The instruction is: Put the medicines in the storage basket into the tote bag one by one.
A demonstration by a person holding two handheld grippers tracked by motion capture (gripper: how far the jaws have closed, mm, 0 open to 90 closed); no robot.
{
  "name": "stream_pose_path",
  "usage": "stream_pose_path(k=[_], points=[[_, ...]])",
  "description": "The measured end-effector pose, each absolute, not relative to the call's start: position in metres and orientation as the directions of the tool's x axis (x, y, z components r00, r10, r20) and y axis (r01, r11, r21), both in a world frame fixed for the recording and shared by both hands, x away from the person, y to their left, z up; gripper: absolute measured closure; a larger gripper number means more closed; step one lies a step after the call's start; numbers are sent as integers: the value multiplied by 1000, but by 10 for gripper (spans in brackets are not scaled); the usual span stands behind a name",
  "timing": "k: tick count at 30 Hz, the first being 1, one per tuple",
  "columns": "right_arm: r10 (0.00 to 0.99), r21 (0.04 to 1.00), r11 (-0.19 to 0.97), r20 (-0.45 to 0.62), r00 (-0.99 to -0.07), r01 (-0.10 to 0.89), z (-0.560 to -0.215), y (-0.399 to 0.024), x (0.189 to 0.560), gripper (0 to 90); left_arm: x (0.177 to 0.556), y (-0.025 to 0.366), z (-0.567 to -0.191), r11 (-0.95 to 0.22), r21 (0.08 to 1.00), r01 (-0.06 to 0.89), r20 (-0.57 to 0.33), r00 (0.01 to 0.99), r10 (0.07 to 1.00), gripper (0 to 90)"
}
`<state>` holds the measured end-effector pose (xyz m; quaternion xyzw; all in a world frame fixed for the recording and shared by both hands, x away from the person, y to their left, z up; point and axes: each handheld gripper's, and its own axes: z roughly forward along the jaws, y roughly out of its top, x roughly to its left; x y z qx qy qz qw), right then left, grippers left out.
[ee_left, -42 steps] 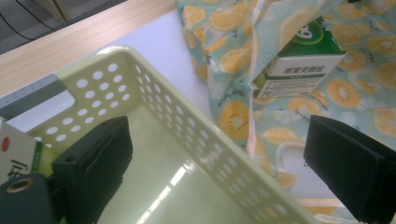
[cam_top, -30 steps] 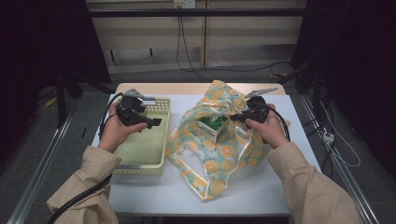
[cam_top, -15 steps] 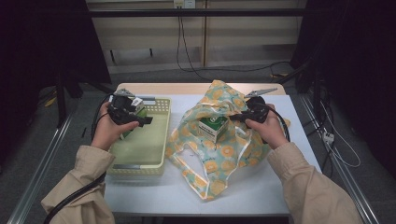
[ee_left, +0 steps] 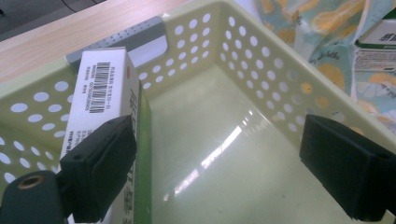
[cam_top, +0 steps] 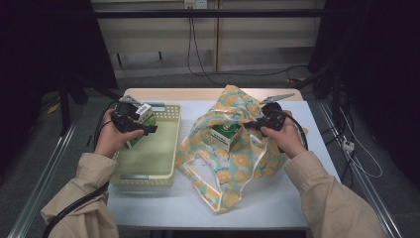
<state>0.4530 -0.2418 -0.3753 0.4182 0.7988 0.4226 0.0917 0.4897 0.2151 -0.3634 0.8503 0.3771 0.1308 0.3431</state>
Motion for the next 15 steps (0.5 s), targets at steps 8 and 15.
stream_pose_path(k=[8, 15], points=[[743, 752, 291, 212, -635, 592, -375, -244, 453, 882, 494, 223, -362, -473, 687, 552, -26, 669, 743, 107], [743, 751, 286, 218, -633, 595, -376, -244, 454, 882, 498, 230, -359, -467, 690, 552, -17, 658, 752, 107]])
